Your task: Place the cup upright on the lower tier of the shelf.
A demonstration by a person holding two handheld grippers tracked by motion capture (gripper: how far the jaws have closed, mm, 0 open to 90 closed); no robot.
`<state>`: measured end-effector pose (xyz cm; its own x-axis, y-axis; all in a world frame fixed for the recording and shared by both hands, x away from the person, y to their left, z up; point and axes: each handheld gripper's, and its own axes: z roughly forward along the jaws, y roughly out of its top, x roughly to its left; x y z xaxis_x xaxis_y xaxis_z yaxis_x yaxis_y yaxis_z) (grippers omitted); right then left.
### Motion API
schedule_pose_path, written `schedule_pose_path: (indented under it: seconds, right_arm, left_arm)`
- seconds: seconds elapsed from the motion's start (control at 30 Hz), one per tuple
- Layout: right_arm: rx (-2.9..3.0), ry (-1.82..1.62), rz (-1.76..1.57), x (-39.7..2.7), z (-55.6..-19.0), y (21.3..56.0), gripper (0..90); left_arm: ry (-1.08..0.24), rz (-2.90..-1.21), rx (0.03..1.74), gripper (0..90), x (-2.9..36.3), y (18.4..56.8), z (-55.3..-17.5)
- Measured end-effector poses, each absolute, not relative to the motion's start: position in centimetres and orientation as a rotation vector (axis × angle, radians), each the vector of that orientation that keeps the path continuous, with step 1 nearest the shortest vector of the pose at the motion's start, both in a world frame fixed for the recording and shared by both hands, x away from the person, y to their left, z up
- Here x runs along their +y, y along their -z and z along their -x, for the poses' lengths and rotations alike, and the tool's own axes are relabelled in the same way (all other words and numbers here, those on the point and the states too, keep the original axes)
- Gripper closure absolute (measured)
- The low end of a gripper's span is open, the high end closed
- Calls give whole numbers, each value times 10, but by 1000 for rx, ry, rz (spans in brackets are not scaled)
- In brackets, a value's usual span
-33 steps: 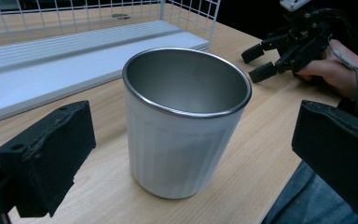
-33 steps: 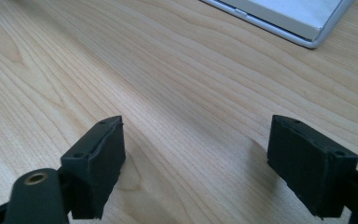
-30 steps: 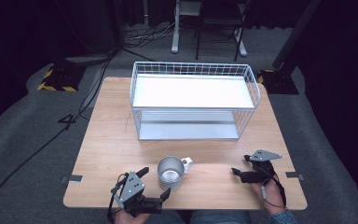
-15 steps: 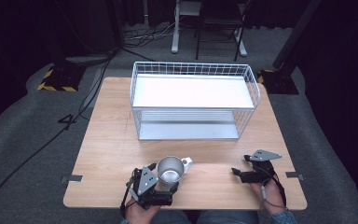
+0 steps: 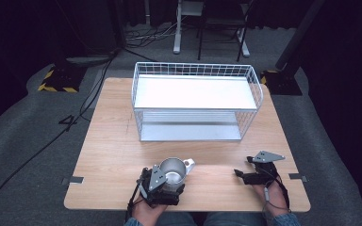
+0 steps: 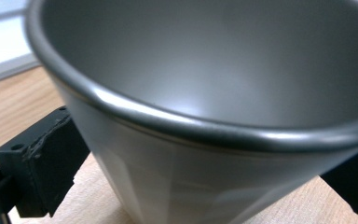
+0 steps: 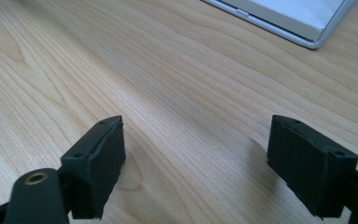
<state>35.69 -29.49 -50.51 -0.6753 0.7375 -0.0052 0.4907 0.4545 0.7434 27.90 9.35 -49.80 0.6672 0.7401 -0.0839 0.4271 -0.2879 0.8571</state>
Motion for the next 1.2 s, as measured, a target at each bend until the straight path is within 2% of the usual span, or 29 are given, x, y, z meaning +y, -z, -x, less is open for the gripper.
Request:
schedule_pose_path:
  seconds: [0.17, 0.27, 0.9, 1.2]
  right_arm:
    - [2380, -1059, -1045, -295, -357, 505, 198]
    - [2382, -1060, -1045, -295, -357, 505, 198]
    - [2378, -1055, -1039, -295, -357, 505, 199]
    - [2379, -1058, -1040, -295, -357, 505, 203]
  left_arm:
    - [-413, -1948, 916, 6, 93, 500, -279]
    - [-403, -1943, 921, 68, 95, 500, -279]
    - [-403, -1953, 922, 84, 95, 496, -281]
    - [-478, -1988, 870, 85, 87, 484, -282]
